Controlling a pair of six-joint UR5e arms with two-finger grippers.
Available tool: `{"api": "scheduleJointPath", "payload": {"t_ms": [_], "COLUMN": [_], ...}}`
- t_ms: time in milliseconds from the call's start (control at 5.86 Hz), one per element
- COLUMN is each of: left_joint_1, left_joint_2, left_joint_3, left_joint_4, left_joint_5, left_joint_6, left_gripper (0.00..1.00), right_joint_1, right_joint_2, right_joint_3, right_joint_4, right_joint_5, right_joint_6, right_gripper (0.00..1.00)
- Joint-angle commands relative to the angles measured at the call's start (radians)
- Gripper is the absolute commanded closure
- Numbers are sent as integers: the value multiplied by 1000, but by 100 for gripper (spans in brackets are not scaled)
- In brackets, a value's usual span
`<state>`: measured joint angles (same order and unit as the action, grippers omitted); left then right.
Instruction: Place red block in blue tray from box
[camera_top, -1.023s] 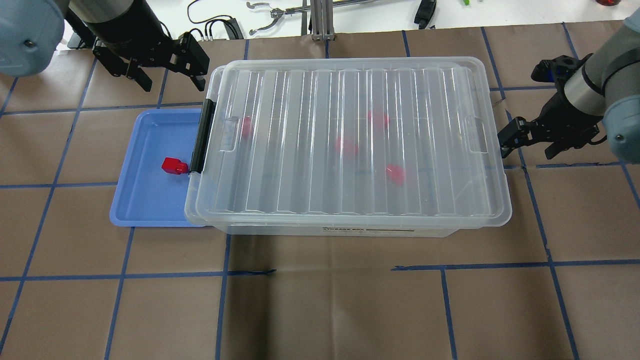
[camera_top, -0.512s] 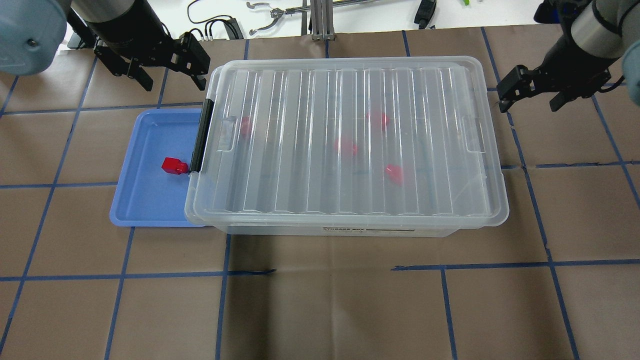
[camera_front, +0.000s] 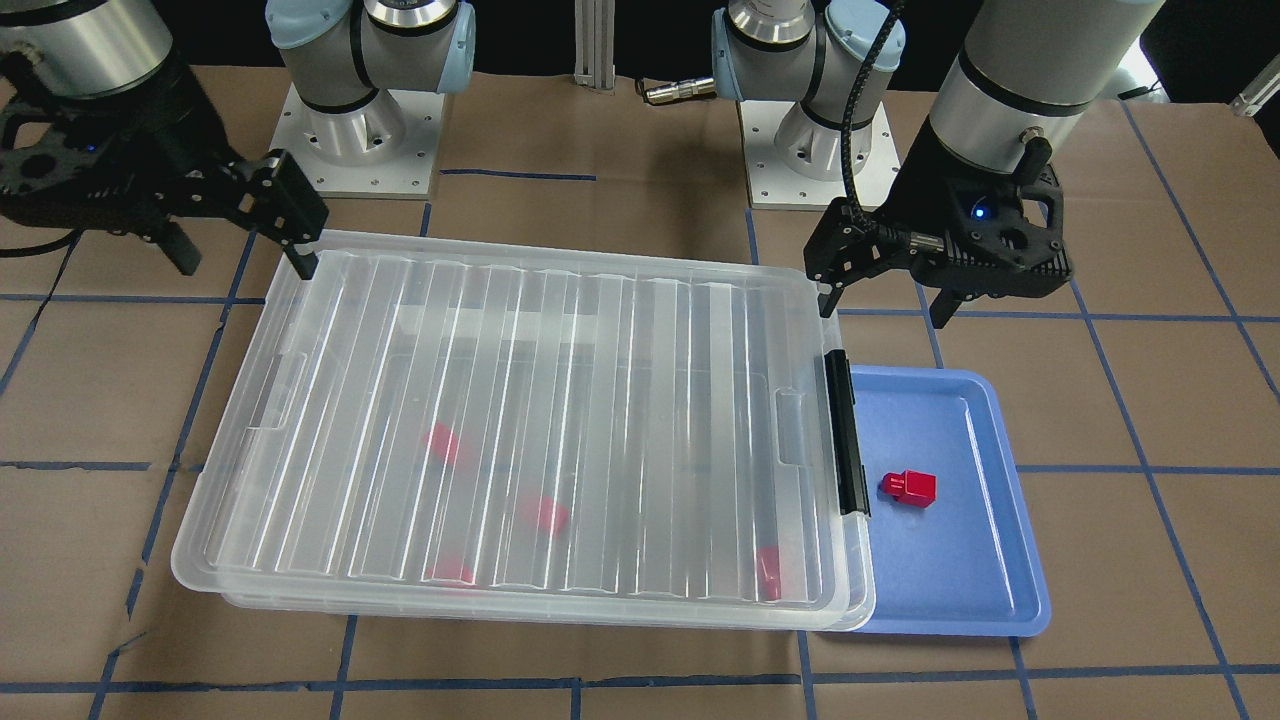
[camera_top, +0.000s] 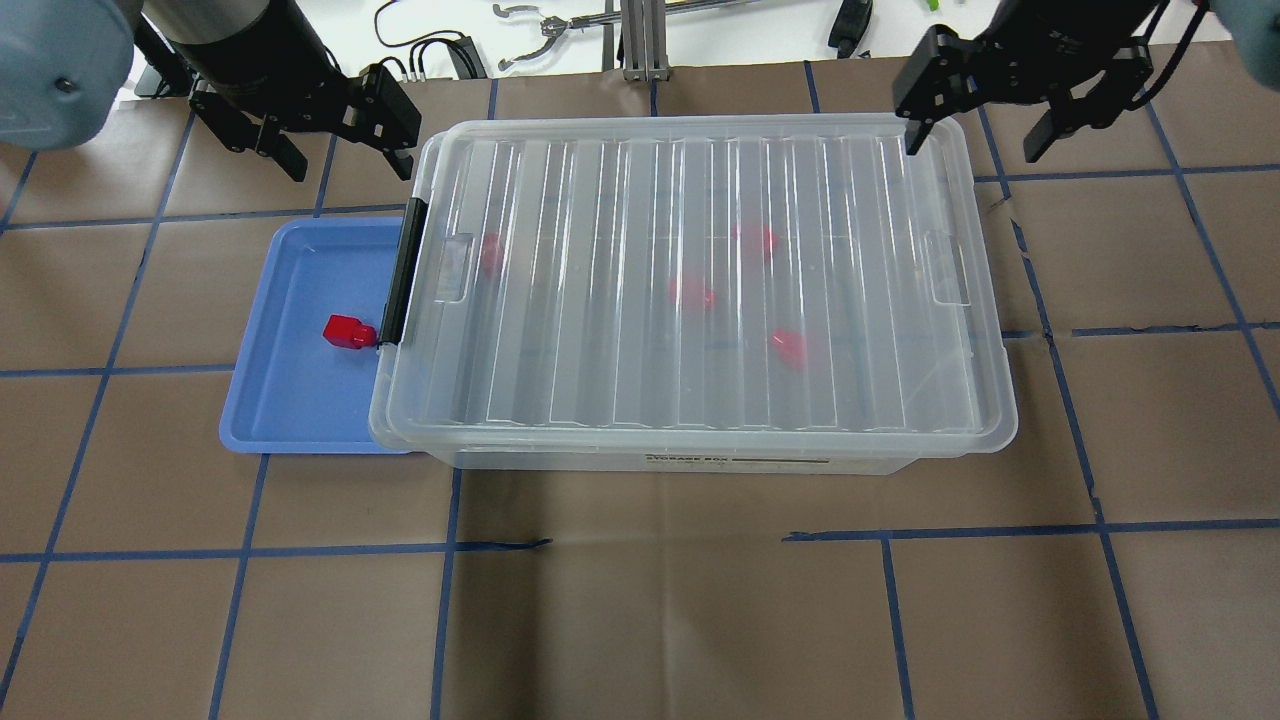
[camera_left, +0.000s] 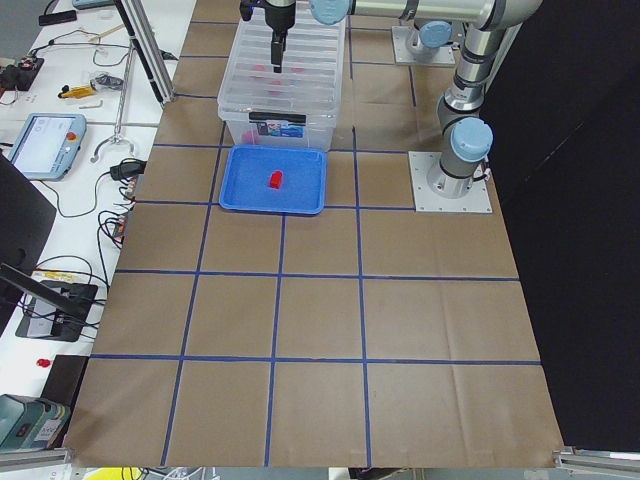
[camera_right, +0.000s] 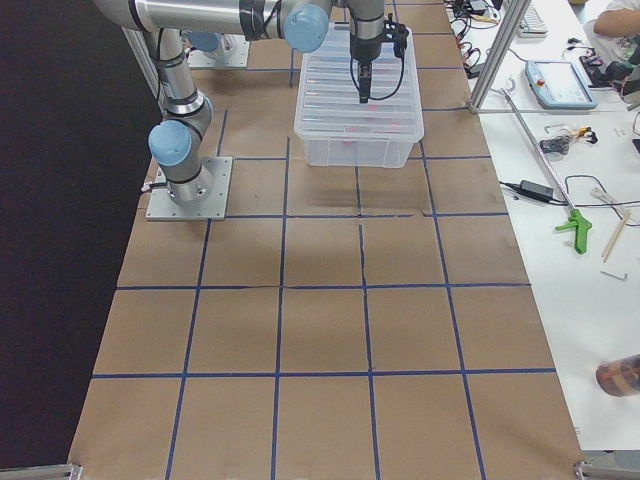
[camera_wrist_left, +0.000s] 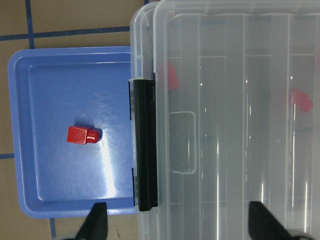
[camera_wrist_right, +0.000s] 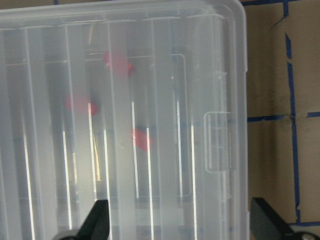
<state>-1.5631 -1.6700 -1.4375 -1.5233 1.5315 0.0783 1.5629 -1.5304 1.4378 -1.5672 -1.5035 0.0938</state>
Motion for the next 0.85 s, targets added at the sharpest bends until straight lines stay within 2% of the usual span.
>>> {"api": "scheduleJointPath", "payload": {"t_ms": [0,171,682], "left_joint_1": [0,0,0], "left_joint_2": [4,7,12], "left_joint_3": [-6,-6,-12], "left_joint_4": [0,0,0], "left_joint_5": [1,1,2], "left_joint_6": [0,0,1], "left_gripper": [2,2,2], "right_joint_1": [78,69,49], "right_joint_2": [4,6,6], "right_joint_3": [-19,-20,-14], "right_joint_4": [9,25,38], "right_joint_5": [-7,-56,-63], "right_joint_6": [109,107,109], "right_gripper": [0,0,0]}}
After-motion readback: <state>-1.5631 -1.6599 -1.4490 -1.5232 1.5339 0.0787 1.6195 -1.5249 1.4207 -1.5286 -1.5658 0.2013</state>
